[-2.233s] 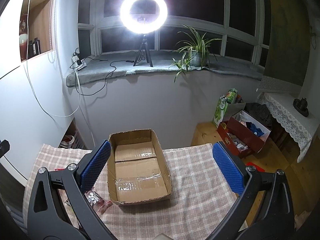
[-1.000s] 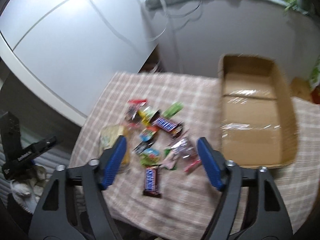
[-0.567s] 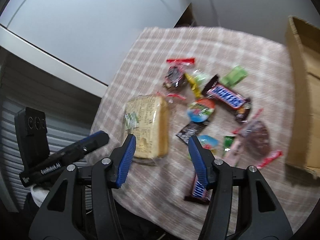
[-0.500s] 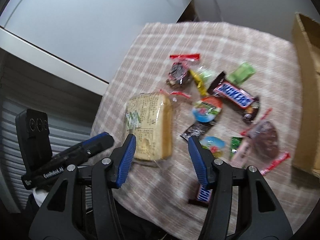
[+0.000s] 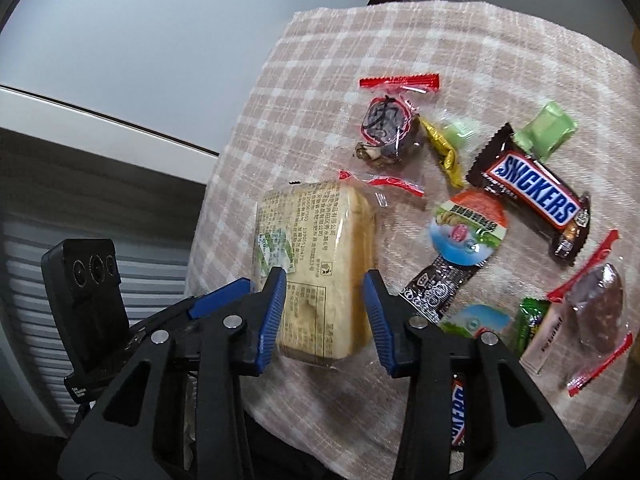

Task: Organize snacks
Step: 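Close the right gripper on the packaged bread loaf and lift it, then carry the bread loaf into the cardboard box and open the right gripper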

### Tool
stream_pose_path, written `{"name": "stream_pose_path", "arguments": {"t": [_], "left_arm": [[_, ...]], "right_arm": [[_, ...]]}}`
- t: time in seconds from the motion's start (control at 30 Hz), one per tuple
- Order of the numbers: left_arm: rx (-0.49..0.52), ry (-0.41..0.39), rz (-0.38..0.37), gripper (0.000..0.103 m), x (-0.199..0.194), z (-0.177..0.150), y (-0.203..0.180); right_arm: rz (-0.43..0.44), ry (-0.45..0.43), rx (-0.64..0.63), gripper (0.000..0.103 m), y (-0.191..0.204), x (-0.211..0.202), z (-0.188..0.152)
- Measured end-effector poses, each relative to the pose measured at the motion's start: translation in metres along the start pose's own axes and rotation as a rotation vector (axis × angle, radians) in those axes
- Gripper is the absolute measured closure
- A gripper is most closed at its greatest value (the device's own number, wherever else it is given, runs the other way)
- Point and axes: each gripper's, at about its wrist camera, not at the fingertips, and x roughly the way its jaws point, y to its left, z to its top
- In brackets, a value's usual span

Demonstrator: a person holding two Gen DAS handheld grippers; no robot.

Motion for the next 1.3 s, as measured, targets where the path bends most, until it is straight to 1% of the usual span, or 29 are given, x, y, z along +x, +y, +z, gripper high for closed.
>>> {"name": "stream_pose_path", "arguments": {"t": [0.17, 0.33, 0.6, 0.8, 0.93, 1.13, 1.3], "left_arm": [[0.015, 0.009, -0.009, 0.054, 0.004, 0.001, -0.003], [0.057, 0.014, -0.004, 0.056, 0.01, 0.002, -0.017], [0.137, 0.005, 0.04, 0.056, 0.007, 0.001, -0.033], [0.155, -0.011, 0.055, 0.056, 0.001, -0.001, -0.042], [0.176, -0.026, 0.054, 0.057, -0.007, -0.002, -0.052], [0.22, -0.051, 0.028, 0.057, -0.017, 0.002, -0.075], [0.274, -0.064, 0.002, 0.057, -0.016, 0.008, -0.1]], "right_arm": [[0.012, 0.02, 0.023, 0.06, -0.005, 0.012, 0.004], [0.047, 0.035, 0.062, 0.06, -0.021, 0.011, 0.003], [0.045, 0.037, 0.05, 0.06, -0.018, 0.004, 0.003], [0.052, 0.03, 0.045, 0.06, -0.012, -0.001, 0.0], [0.061, 0.012, 0.042, 0.06, -0.011, -0.014, -0.002], [0.056, -0.048, 0.027, 0.06, -0.012, -0.048, -0.001], [0.045, -0.106, 0.038, 0.06, -0.025, -0.077, -0.003]]}}
